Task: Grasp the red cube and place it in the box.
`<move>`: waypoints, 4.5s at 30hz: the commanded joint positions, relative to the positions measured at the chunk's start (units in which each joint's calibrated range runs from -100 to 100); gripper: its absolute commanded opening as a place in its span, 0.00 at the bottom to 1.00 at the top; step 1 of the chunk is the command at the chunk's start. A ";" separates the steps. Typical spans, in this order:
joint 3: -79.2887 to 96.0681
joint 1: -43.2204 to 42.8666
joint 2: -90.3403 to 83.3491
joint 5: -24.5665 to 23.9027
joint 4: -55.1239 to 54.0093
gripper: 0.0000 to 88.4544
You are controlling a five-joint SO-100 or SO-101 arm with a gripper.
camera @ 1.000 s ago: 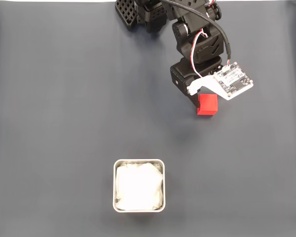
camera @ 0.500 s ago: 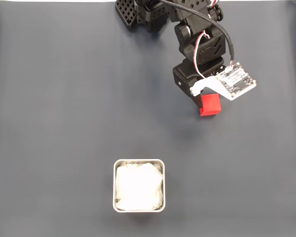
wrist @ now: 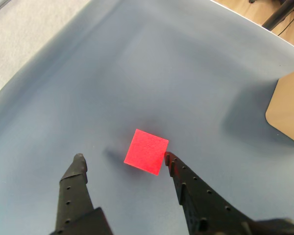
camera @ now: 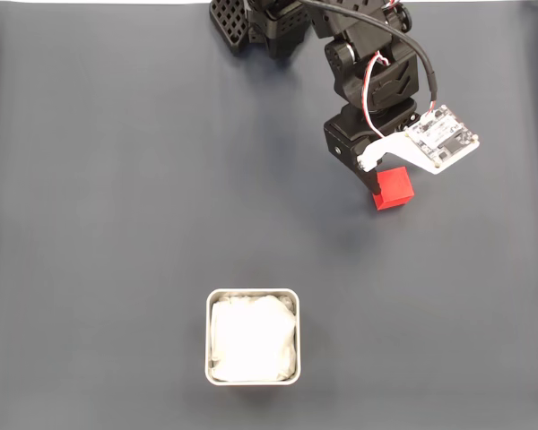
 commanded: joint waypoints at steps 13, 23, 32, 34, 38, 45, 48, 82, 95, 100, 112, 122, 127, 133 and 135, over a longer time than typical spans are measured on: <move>-2.64 -0.82 1.66 1.51 -5.27 0.43; -2.91 -0.89 3.83 1.76 -6.58 0.43; -2.55 -1.03 4.43 1.66 -6.74 0.43; -2.46 -1.18 4.43 1.47 -6.83 0.42; -2.46 -1.53 4.43 1.47 -6.83 0.35; -2.09 -1.60 3.74 1.76 -6.25 0.23; -1.91 -1.60 3.48 1.81 -6.09 0.20; -4.47 -0.47 -0.94 2.20 -0.27 0.08; -15.14 2.02 -5.19 0.93 9.40 0.08; -19.25 3.44 -5.36 0.88 11.62 0.08; -29.37 8.55 -3.71 1.56 14.40 0.08; -36.76 12.67 -1.20 1.32 16.70 0.08; -38.86 15.23 0.10 1.32 16.78 0.07; -41.14 18.36 1.66 1.51 16.86 0.07; -42.15 19.35 2.35 1.51 16.86 0.07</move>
